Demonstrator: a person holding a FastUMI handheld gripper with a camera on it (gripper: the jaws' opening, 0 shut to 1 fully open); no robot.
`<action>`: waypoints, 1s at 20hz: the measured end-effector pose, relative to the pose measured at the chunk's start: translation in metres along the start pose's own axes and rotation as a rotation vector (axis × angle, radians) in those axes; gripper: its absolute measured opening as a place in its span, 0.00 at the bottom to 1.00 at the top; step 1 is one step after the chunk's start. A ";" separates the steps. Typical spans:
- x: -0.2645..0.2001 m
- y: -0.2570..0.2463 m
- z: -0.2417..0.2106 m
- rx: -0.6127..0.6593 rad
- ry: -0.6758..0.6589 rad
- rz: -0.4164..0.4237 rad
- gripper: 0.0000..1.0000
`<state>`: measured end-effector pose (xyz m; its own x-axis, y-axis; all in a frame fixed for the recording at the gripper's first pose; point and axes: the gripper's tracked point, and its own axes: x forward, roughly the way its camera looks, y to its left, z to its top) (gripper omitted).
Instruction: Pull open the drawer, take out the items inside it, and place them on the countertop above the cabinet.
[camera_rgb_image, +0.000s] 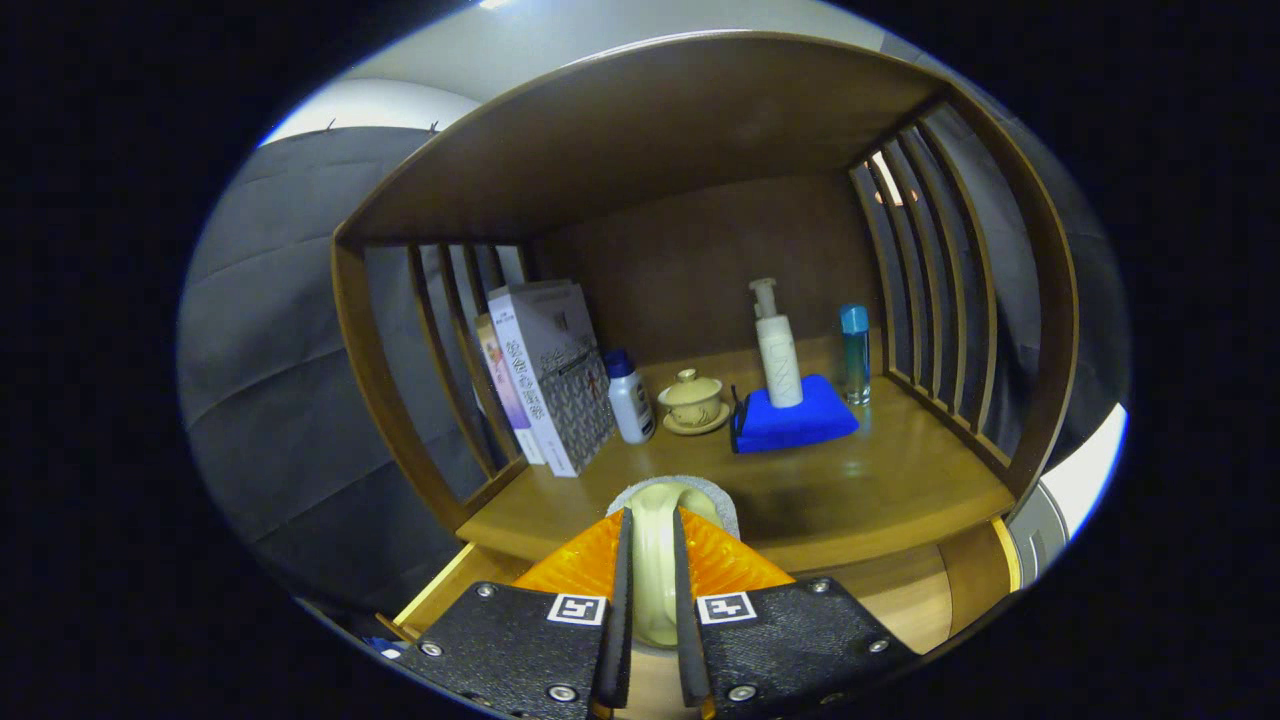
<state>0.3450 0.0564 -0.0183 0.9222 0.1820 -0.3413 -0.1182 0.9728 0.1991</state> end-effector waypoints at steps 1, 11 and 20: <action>0.005 -0.002 0.004 0.018 -0.009 -0.006 0.19; 0.069 -0.022 0.008 0.102 0.001 -0.096 0.20; 0.096 -0.037 -0.005 0.057 0.000 -0.168 0.31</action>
<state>0.4360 0.0380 -0.0626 0.9273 0.0170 -0.3740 0.0590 0.9798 0.1908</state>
